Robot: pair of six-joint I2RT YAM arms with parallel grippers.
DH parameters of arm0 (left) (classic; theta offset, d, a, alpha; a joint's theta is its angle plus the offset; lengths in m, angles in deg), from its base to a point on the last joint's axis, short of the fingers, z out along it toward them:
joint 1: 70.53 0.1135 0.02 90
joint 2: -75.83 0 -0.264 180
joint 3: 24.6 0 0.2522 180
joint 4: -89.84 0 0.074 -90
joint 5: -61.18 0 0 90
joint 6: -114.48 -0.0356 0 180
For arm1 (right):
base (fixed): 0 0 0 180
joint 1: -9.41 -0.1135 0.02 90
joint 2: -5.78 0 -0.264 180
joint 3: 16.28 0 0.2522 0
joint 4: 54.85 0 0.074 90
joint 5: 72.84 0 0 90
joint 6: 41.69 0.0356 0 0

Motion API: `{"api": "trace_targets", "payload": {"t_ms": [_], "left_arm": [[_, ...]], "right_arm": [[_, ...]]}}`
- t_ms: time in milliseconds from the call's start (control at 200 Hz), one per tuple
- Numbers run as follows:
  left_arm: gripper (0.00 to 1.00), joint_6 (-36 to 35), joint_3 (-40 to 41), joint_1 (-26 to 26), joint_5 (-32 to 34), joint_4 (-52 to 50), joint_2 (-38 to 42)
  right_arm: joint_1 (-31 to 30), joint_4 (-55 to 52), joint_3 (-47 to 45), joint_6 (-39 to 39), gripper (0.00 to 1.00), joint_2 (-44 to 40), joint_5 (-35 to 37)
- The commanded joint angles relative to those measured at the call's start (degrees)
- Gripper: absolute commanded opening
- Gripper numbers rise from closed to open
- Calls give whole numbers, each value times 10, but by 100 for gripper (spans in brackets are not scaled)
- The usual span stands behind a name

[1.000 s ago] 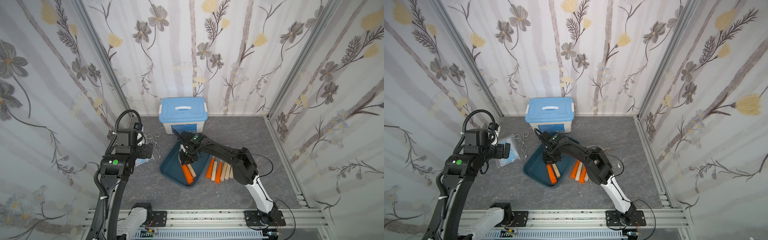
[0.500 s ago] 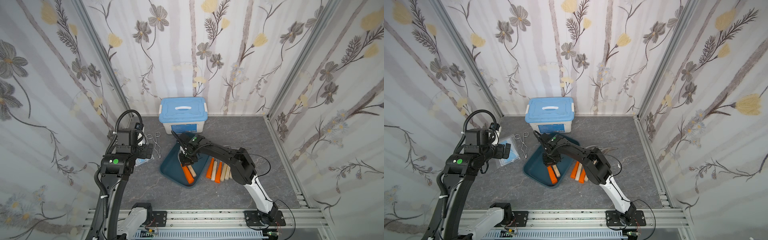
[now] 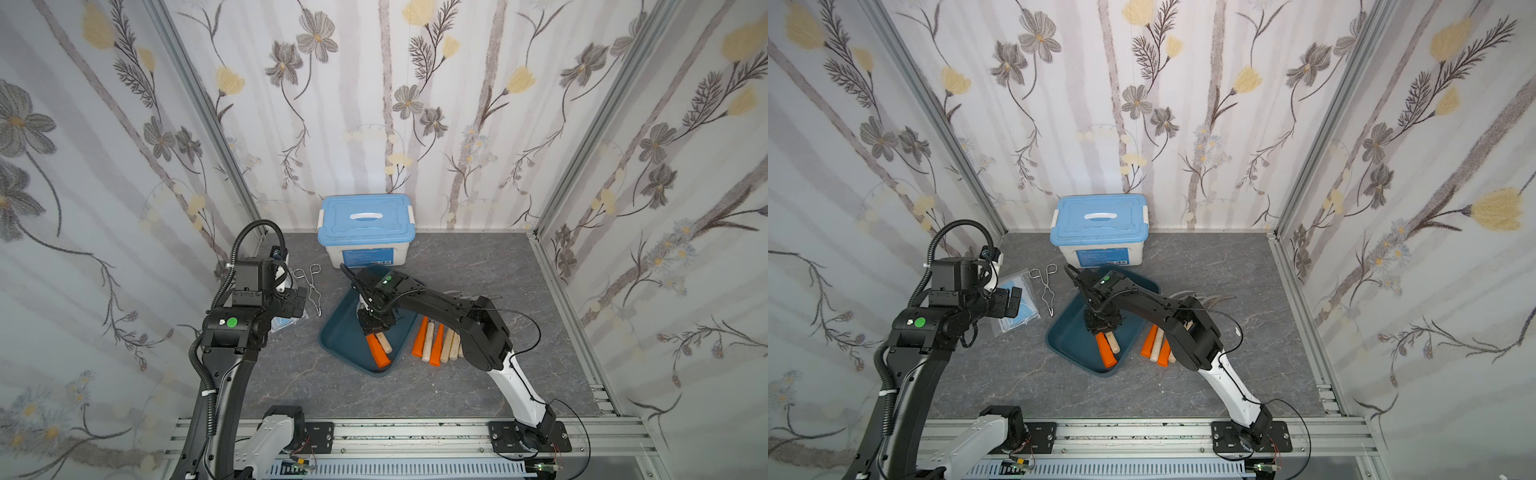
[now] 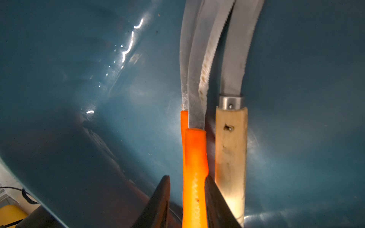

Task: Put small sickles into storage boxes
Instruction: Place the sickle in the storage box, then pick up the sickle at the center of the board.

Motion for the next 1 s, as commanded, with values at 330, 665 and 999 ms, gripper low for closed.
{"api": "trace_targets", "payload": {"t_ms": [330, 665, 999], "left_arm": [[100, -3, -9, 0, 7, 6, 1], [100, 18, -66, -1, -11, 11, -55], [100, 34, -106, -17, -36, 17, -118]], "right_arm": [[32, -12, -3, 3, 33, -96, 102], [149, 51, -231, 36, 33, -320, 145], [253, 148, -496, 125, 38, -563, 157]]}}
